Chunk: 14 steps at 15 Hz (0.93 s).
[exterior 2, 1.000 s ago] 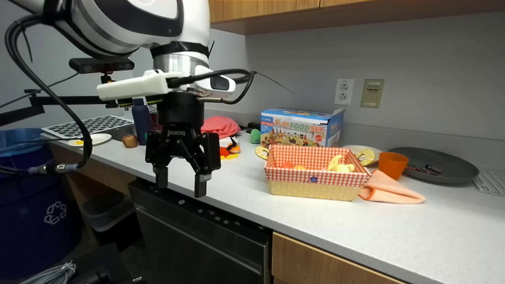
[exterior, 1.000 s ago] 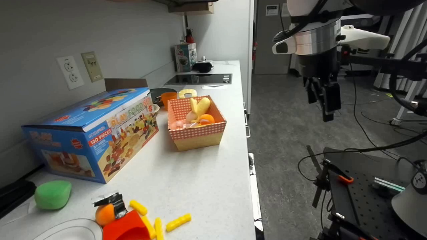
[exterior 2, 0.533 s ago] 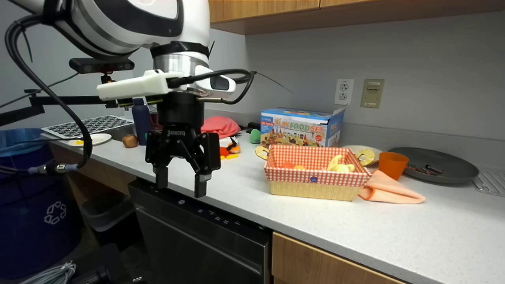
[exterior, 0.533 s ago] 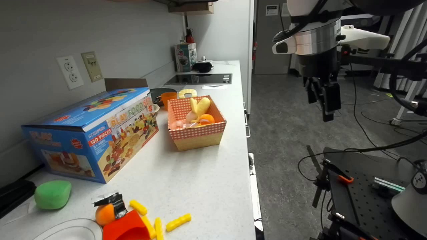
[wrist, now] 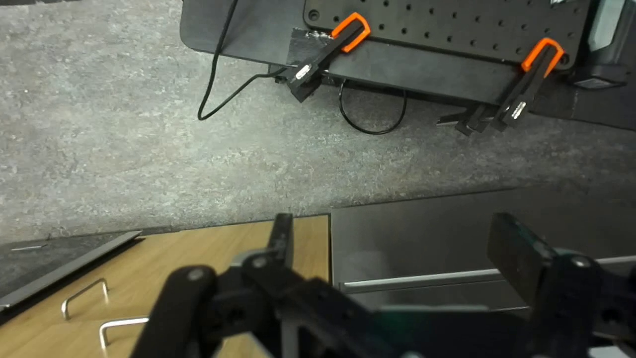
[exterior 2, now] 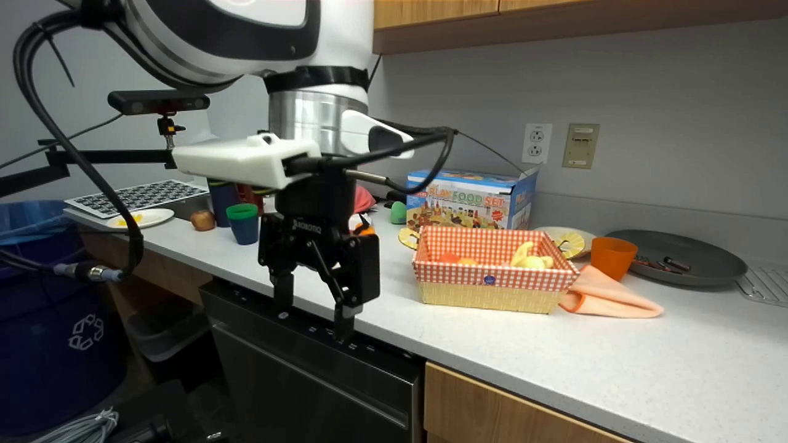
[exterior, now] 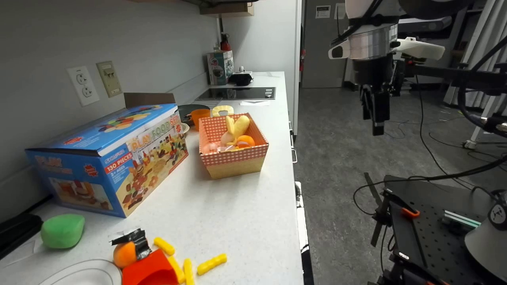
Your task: Pick up the plush toy from the counter and put it in the drawer and close it
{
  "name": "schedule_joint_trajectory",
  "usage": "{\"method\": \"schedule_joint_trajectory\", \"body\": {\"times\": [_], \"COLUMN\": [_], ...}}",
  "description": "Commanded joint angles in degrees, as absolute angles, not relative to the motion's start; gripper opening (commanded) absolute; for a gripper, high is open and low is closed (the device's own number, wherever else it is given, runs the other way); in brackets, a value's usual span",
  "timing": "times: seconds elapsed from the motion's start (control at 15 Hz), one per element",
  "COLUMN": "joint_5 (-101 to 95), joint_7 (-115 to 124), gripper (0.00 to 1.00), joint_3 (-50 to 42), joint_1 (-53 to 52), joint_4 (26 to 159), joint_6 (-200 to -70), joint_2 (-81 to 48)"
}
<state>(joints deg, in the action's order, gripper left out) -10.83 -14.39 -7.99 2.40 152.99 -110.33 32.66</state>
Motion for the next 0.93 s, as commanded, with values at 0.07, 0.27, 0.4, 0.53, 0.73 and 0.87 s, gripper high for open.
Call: {"method": "schedule_joint_trajectory", "body": {"times": [0.07,0.27,0.4,0.53,0.73,0.87], "joint_5": [-10.56,-9.80,-9.99,-9.85,-9.80,-10.15], "joint_7": [-22.47,-22.47,-21.88,-21.57,-21.30,-20.51], "gripper": [1.00,1.00,1.00,1.00,1.00,1.00], "joint_3": [-15.71,-17.83,-16.83,-17.04,-17.03,-17.05], "joint_1": [6.29,8.18,8.67,9.45,9.52,9.77], "joint_4": [153.12,150.37,152.20,150.85,150.17,149.42], "joint_6": [-118.61,-123.32,-122.72,-123.69,-123.75,-124.80], "joint_2": [29.05,25.19,27.15,25.44,24.59,23.14]}}
